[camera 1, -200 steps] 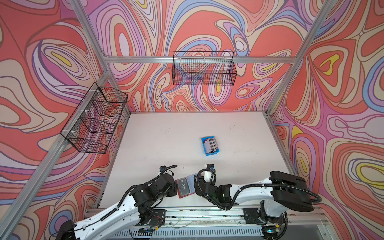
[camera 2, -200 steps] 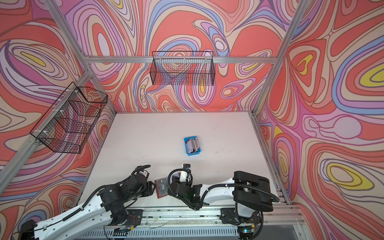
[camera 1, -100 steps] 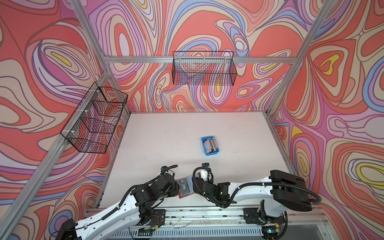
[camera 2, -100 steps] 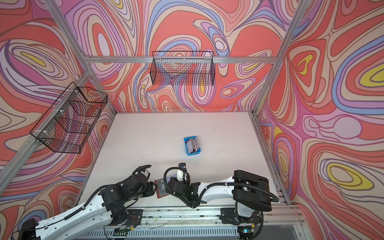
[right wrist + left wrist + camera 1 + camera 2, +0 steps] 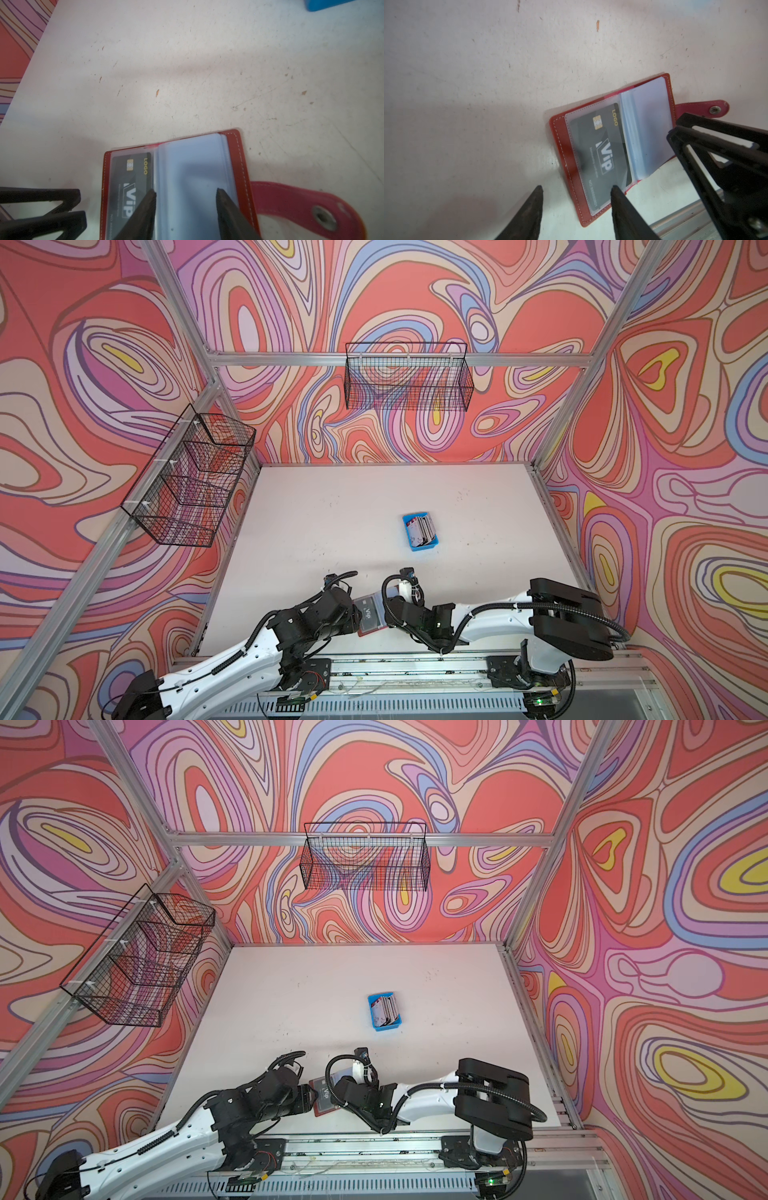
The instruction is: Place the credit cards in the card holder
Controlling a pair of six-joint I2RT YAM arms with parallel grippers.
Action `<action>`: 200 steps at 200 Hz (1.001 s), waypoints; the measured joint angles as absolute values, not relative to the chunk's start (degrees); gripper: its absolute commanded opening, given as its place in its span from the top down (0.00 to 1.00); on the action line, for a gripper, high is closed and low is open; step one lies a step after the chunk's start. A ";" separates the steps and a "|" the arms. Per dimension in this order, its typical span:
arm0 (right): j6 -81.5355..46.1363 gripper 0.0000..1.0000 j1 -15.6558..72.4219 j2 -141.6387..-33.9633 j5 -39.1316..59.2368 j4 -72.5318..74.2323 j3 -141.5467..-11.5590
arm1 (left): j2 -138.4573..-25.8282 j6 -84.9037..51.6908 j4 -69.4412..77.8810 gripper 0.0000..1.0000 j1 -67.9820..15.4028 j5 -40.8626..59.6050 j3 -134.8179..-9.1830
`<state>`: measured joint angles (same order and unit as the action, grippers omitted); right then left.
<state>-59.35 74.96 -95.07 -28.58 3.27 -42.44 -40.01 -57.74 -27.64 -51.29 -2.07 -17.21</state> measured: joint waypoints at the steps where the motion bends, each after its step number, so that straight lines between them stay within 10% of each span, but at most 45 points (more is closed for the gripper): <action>1: -59.37 0.50 74.96 -95.09 -28.56 3.27 -42.44 | -40.05 -57.74 -27.57 0.45 -51.29 -2.04 -17.19; 200: -59.55 0.52 74.67 -98.04 -24.40 8.56 -42.41 | -45.23 -59.22 -21.02 0.45 -51.29 0.67 -15.97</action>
